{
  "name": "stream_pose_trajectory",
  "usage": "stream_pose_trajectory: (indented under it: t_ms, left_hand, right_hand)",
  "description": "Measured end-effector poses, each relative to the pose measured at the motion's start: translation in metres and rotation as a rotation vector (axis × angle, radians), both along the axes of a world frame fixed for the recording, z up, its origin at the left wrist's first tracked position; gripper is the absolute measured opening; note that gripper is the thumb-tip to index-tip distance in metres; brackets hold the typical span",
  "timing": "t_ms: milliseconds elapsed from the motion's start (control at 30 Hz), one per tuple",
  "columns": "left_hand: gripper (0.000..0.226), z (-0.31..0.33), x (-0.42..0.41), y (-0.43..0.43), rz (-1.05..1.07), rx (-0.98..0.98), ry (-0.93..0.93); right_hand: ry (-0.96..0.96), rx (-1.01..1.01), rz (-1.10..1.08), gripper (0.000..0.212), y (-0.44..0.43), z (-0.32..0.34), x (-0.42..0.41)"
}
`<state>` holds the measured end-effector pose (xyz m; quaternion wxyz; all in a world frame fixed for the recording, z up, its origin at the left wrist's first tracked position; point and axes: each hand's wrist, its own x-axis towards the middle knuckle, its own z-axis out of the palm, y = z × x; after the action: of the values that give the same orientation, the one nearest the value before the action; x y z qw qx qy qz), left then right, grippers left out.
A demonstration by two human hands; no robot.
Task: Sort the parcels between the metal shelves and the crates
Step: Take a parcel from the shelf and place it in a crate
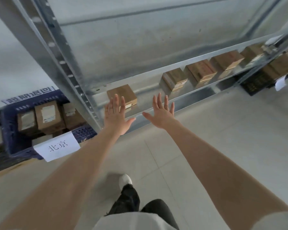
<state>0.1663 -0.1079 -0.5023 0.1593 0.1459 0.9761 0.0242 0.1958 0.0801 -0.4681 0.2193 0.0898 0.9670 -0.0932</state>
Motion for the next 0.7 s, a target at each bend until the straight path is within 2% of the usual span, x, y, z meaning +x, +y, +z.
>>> stream_pose_trajectory:
  t_ms: [200, 367, 600, 700]
  left_hand:
    - [0.097, -0.044, -0.022, 0.004, 0.120, -0.020, -0.133]
    - [0.099, -0.087, -0.039, 0.017, 0.209, 0.007, -0.200]
    - [0.102, -0.157, -0.083, 0.047, 0.441, 0.105, -0.183]
    - [0.099, -0.194, -0.113, 0.049, 0.551, 0.191, -0.114]
  right_hand:
    - [-0.151, -0.083, 0.022, 0.090, 0.016, -0.055, -0.036]
    - [-0.191, -0.198, 0.030, 0.093, 0.039, -0.098, -0.070]
    - [-0.198, -0.254, 0.121, 0.095, 0.072, -0.180, -0.141]
    - [-0.160, -0.371, 0.141, 0.095, 0.073, -0.221, -0.176]
